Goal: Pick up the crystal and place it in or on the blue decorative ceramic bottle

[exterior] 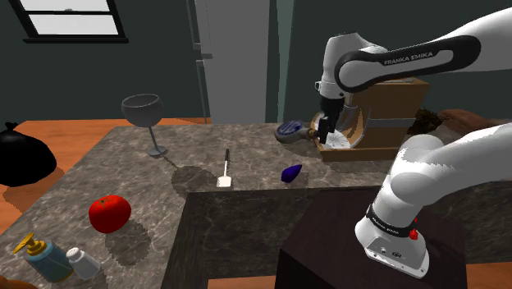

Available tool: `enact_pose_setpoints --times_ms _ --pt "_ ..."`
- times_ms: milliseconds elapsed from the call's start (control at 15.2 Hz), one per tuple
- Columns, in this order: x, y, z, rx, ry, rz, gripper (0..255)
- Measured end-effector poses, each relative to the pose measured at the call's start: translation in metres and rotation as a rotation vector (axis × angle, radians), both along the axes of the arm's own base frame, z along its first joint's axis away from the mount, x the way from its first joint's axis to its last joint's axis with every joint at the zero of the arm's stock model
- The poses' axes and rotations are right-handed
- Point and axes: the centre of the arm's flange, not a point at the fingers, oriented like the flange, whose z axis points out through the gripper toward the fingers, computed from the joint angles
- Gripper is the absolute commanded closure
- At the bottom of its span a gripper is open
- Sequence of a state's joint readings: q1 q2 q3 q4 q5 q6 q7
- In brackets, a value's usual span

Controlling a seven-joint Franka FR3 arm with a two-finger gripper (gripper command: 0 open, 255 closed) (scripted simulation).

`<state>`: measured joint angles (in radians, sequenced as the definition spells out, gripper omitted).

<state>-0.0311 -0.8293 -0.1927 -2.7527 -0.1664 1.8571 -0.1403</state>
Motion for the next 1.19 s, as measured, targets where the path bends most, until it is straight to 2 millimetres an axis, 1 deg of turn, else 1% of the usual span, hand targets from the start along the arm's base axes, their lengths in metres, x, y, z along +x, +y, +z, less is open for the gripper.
enact_pose_setpoints --times_ms 132,198,330,396,594,1056,1188 --pt "-0.001 -0.015 -0.023 0.004 -0.029 0.011 0" --pt "0.001 -0.019 -0.035 0.007 -0.042 0.017 0" --pt "0.002 -0.032 -0.061 0.011 -0.071 0.028 0" --pt "0.001 -0.036 -0.071 0.013 -0.086 0.034 0" --pt "0.007 -0.053 -0.1 0.018 -0.125 0.049 0" --pt "0.01 -0.053 -0.14 0.019 -0.135 0.052 0" --pt "0.01 -0.054 -0.144 0.019 -0.136 0.052 0"
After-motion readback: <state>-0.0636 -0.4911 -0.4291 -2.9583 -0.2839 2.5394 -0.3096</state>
